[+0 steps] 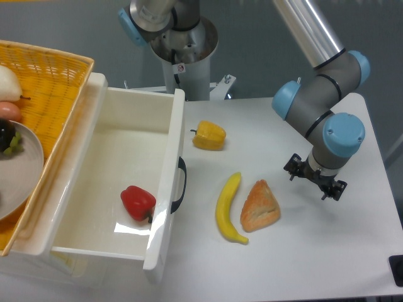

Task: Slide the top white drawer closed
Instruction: 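Move the gripper from beside the bread toward the open white drawer's front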

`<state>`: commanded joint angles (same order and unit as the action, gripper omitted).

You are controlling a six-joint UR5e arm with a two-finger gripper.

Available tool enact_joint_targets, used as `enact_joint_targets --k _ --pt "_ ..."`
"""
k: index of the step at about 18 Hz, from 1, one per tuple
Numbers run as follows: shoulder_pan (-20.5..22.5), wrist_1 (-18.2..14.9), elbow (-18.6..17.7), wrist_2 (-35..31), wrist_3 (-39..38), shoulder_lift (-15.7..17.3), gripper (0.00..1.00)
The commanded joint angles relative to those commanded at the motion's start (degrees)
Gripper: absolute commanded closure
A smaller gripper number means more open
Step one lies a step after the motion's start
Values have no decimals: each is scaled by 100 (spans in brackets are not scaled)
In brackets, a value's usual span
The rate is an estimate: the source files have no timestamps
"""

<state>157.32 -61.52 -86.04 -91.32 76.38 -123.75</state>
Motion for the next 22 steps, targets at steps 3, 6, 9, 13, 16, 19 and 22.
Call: enact_joint_targets --k 3,6,9,13,16,19,22 --pt "0 0 -9 0 -9 0 0" --pt "18 -9 -18 0 -17 44 0" --pt "9 -9 -18 0 -79 79 0" --pt "9 -44 9 0 -394 175 0" --pt "-192 -88 -114 -35 -1280 254 0" --pt "-343 -97 -132 -44 -2264 298 9" --pt "-316 -298 -132 174 -2776 491 21"
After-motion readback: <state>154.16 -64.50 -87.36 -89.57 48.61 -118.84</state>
